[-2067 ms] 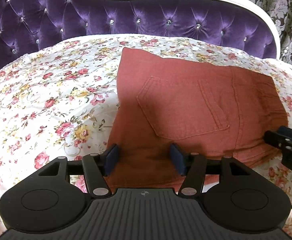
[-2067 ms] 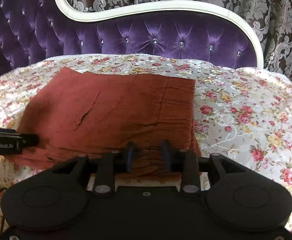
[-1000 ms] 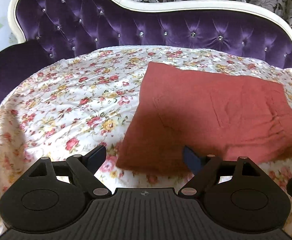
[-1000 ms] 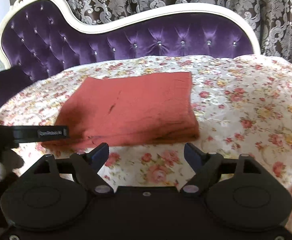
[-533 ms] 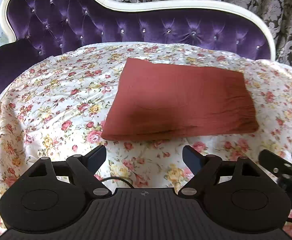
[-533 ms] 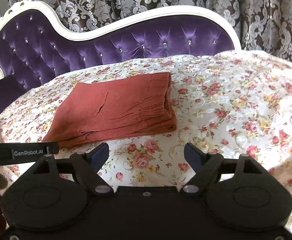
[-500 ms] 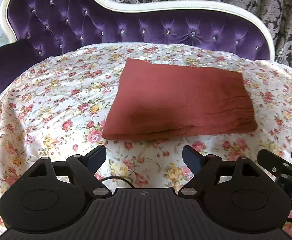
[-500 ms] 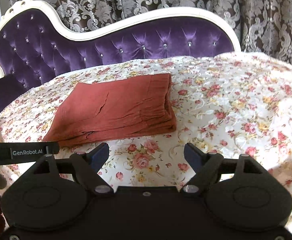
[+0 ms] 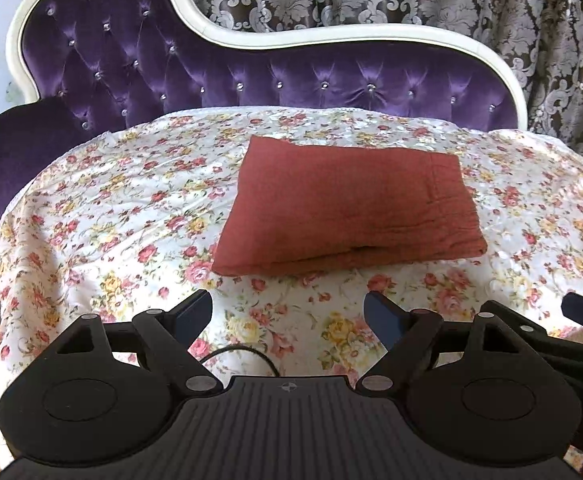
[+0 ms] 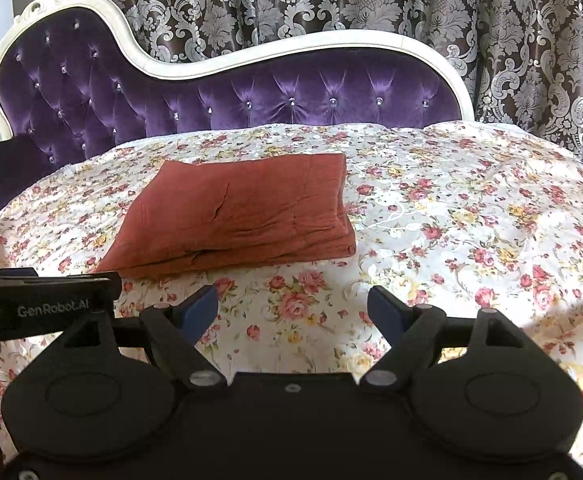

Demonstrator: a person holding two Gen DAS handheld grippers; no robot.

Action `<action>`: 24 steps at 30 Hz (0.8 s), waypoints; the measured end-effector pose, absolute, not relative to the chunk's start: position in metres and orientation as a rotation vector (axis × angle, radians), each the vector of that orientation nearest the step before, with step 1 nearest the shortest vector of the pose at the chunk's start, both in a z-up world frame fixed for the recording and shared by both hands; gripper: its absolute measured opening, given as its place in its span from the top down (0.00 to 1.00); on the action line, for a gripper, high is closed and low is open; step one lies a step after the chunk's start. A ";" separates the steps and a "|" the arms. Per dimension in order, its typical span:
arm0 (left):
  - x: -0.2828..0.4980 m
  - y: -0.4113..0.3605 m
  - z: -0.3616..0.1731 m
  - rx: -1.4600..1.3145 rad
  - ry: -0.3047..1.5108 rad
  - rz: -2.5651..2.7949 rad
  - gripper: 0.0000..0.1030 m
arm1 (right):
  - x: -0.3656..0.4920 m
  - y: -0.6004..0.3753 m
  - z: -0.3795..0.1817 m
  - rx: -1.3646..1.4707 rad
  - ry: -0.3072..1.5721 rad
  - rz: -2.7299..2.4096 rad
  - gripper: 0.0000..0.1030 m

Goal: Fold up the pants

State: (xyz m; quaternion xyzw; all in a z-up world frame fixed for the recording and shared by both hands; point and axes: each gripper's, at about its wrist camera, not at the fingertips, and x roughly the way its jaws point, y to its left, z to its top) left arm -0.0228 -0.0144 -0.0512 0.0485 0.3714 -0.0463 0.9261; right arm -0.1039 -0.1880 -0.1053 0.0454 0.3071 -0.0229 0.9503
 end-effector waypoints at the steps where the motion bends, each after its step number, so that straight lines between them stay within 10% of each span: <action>1: -0.024 -0.013 -0.052 0.105 0.756 -0.092 0.19 | -0.105 -0.188 -0.105 0.091 0.627 -0.049 0.20; 24: -0.024 0.004 -0.066 0.089 0.795 -0.095 0.19 | -0.093 -0.174 -0.116 0.053 0.704 -0.063 0.20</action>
